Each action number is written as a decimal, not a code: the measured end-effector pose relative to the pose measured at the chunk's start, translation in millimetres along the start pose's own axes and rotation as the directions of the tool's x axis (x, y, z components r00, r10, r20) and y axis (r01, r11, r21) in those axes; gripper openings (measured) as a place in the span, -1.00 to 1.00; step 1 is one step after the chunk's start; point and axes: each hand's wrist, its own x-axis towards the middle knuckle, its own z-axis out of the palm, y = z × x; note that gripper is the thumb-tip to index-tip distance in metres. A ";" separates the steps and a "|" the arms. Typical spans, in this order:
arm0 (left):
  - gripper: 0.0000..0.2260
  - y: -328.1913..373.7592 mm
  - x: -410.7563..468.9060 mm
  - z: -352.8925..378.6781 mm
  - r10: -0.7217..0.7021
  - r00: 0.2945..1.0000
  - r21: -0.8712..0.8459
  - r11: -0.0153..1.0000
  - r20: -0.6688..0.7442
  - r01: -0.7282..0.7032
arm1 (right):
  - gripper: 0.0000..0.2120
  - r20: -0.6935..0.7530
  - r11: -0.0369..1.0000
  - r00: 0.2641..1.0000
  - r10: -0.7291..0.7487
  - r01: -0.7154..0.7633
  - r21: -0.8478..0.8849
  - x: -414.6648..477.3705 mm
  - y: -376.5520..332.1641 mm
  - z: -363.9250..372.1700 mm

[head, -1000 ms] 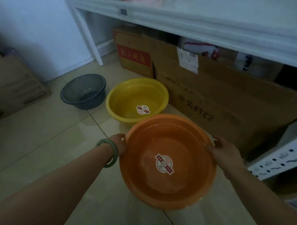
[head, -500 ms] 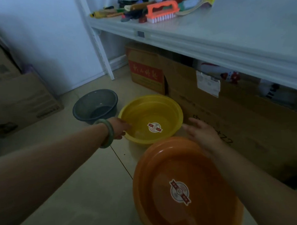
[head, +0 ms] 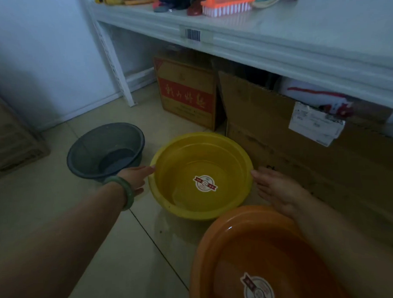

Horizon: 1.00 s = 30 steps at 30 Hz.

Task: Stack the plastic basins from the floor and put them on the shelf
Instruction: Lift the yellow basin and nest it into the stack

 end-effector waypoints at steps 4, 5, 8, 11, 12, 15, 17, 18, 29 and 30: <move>-0.55 -2.5 22.0 -2.3 -0.071 0.994 -0.124 0.989 0.085 0.082 | -0.21 -0.025 1.000 1.000 0.015 -0.014 0.026 19.6 0.7 3.3; -0.58 -4.3 28.1 -2.0 -0.078 0.993 -0.158 0.983 0.089 0.092 | -0.20 -0.034 0.999 0.999 0.027 -0.025 0.046 24.4 0.9 3.9; -0.64 -7.9 38.4 1.2 -0.088 0.991 -0.237 0.965 0.104 0.111 | -0.26 -0.028 0.992 0.997 0.076 -0.073 0.100 34.6 3.1 6.9; -0.63 -10.3 44.3 6.0 -0.104 0.991 -0.255 0.959 0.085 0.123 | -0.65 -0.033 0.986 0.990 0.137 -0.133 0.099 40.4 4.1 12.5; -0.64 -10.4 45.3 6.9 -0.105 0.992 -0.257 0.959 0.071 0.120 | -0.64 -0.053 0.984 0.988 0.148 -0.142 0.105 43.7 6.4 12.3; -0.63 -11.0 49.1 7.5 -0.110 0.994 -0.255 0.960 0.027 0.113 | -0.59 -0.078 0.982 0.984 0.160 -0.151 0.113 49.1 9.0 14.2; -0.61 -9.1 47.9 6.8 -0.094 0.995 -0.247 0.964 0.021 0.096 | -0.61 -0.072 0.983 0.986 0.152 -0.143 0.111 48.1 8.6 16.4; -0.61 -7.5 46.7 5.9 -0.083 0.996 -0.244 0.966 0.022 0.086 | -0.61 -0.071 0.983 0.987 0.146 -0.137 0.119 47.9 8.5 16.7; -0.70 14.2 32.4 -18.7 -0.004 0.993 -0.338 0.940 0.118 0.044 | -0.69 0.002 0.958 1.000 0.020 -0.020 0.288 23.4 -19.6 19.3; -0.70 16.8 29.7 -21.4 0.007 0.992 -0.353 0.935 0.124 0.038 | -0.71 0.017 0.953 1.000 0.006 -0.011 0.303 18.6 -23.7 19.4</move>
